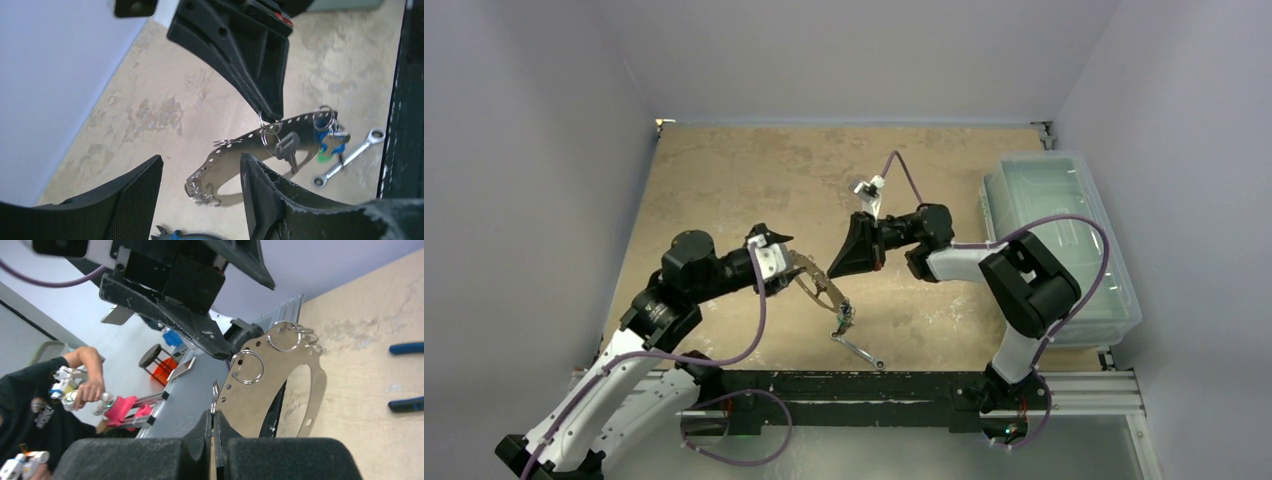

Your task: Remove the keys from the keyring

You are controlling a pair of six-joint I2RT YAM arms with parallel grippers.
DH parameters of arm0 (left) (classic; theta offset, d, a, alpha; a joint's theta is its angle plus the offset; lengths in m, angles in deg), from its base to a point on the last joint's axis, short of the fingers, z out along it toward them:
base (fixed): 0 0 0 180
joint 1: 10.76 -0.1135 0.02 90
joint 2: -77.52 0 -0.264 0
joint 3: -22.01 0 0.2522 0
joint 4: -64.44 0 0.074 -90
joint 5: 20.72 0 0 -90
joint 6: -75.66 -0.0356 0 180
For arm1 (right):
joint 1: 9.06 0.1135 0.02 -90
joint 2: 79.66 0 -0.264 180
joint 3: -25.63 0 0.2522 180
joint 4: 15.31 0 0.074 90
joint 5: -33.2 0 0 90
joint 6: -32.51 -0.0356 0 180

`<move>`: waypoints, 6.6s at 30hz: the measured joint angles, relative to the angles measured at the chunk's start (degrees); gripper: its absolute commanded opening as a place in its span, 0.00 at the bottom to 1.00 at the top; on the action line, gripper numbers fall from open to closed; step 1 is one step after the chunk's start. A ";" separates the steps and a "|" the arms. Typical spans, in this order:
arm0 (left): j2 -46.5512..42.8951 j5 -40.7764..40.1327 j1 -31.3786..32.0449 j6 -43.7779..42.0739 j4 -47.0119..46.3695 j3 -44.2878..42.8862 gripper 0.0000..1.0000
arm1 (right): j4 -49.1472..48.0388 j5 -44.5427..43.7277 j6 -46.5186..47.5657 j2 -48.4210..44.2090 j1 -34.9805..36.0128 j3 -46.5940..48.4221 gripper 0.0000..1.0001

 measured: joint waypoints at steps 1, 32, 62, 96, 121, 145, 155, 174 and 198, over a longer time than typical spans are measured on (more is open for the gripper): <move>0.46 0.68 0.00 -2.73 1.31 -0.46 0.56 | -0.39 0.35 -1.20 1.27 0.22 0.28 0.00; -1.81 16.13 0.00 -44.65 8.04 5.31 0.27 | 25.24 3.74 17.46 -2.69 4.42 3.23 0.00; -2.84 17.27 6.34 -48.50 7.10 7.17 0.25 | -0.83 7.21 -14.43 7.96 4.79 5.27 0.00; -11.23 9.35 6.93 -23.96 -2.34 13.22 0.20 | -0.94 6.80 -17.11 7.96 4.79 5.49 0.00; -10.29 9.84 6.93 -16.41 -5.29 16.55 0.22 | -0.96 5.22 -14.71 7.69 4.63 5.49 0.00; -9.60 9.53 6.93 -10.43 -7.89 16.52 0.23 | -0.76 4.63 -5.73 4.26 4.63 4.70 0.00; -9.27 8.70 6.93 -7.78 -8.24 15.98 0.24 | -0.13 4.13 -2.56 3.15 4.63 4.70 0.00; -8.41 8.22 6.93 -4.74 -8.81 14.38 0.25 | 1.18 4.09 -0.96 3.15 4.63 4.70 0.00; -7.23 7.78 7.15 4.37 -15.23 15.82 0.27 | 0.33 3.06 -2.64 1.75 4.13 4.07 0.00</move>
